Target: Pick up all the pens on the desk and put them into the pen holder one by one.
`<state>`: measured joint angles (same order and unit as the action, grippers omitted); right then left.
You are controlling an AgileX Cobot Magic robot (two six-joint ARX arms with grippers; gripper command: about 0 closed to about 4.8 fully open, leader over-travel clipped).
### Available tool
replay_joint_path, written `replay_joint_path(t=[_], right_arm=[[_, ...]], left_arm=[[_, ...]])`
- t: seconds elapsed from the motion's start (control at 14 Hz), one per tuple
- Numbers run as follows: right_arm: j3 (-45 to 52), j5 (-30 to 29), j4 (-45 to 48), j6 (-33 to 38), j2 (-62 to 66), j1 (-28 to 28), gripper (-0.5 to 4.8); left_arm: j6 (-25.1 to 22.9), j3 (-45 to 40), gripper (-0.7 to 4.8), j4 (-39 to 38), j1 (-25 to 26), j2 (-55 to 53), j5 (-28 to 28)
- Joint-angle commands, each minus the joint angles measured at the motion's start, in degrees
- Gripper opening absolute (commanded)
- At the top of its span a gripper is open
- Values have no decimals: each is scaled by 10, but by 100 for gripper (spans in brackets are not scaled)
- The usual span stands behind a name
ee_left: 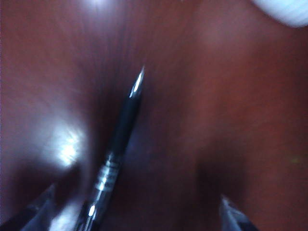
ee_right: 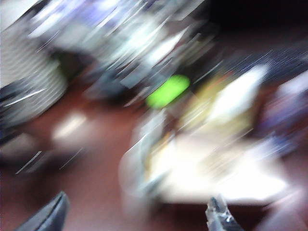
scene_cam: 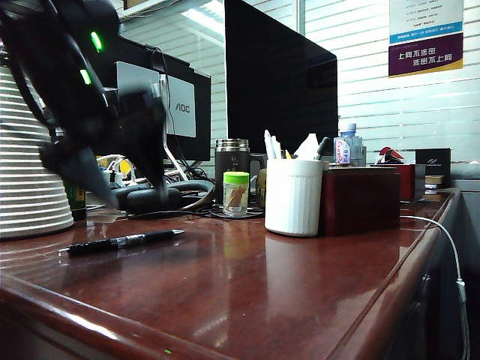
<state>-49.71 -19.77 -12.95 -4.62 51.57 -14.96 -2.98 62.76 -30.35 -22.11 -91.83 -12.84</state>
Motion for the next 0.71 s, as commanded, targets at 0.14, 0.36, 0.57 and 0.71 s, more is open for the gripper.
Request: replay_joint_path(t=[0.14, 0.36, 0.57, 0.71], right_arm=[[-1, -103, -78, -61, 34, -7, 372], [-1, -104, -39, -64, 80, -66, 372], [-1, -84, -5, -68, 138, -125, 372], [-1, -84, -10, -68, 163, -129, 372]], left_arm=[[-11, 0, 479, -7, -2, -49, 0], [-15, 0, 479, -1, -4, -69, 2], [-15, 0, 397, 6, -4, -88, 2], [-15, 0, 214, 3, -4, -102, 7]])
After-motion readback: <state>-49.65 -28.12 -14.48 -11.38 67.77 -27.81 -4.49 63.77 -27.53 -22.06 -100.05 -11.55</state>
